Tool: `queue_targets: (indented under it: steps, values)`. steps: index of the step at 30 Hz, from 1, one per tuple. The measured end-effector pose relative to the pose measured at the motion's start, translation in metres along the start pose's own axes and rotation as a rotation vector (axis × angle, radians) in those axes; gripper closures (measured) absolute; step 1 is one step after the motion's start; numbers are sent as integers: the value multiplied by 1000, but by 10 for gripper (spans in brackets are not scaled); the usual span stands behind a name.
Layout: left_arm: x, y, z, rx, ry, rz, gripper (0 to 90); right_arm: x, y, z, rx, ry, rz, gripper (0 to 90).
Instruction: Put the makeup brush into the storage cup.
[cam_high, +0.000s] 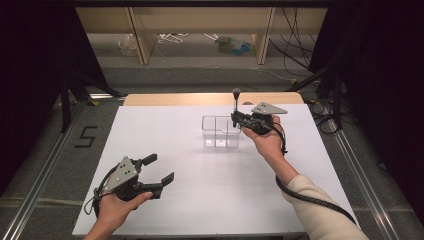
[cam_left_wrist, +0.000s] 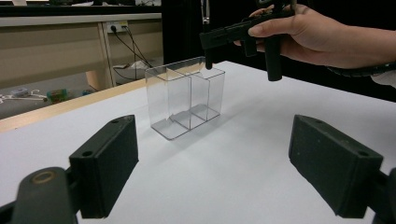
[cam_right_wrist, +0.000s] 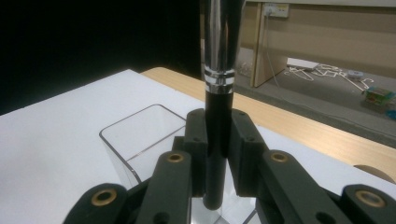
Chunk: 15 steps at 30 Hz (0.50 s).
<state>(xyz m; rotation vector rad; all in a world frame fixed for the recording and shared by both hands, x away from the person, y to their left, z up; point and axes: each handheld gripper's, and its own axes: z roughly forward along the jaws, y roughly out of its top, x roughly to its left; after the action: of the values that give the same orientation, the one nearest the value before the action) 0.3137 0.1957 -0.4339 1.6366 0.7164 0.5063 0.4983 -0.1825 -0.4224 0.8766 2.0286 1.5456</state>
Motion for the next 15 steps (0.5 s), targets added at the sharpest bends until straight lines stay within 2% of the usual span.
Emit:
queue_targets:
  steps: [7, 8, 10, 11, 13, 14, 15]
  values:
    - [0, 0, 0, -1, 0, 6, 155, -1, -2, 0, 14, 3, 7, 795]
    - [1, 0, 1, -10, -11, 15, 155, -1, -2, 1, 10, 5, 8, 795]
    - [0, 0, 0, -1, -1, 1, 155, -1, -3, 1, 20, 0, 5, 795]
    - [0, 0, 0, -2, -2, 1, 155, -1, -3, 1, 29, 4, 7, 795]
    - [0, 0, 0, -2, -2, 1, 155, -1, -5, 2, 13, 6, 5, 795]
    - [1, 0, 0, -2, -4, 14, 155, -1, -5, 2, 22, 3, 7, 795]
    - [0, 0, 0, -2, -2, 4, 155, -1, -5, 2, 21, 5, 7, 795]
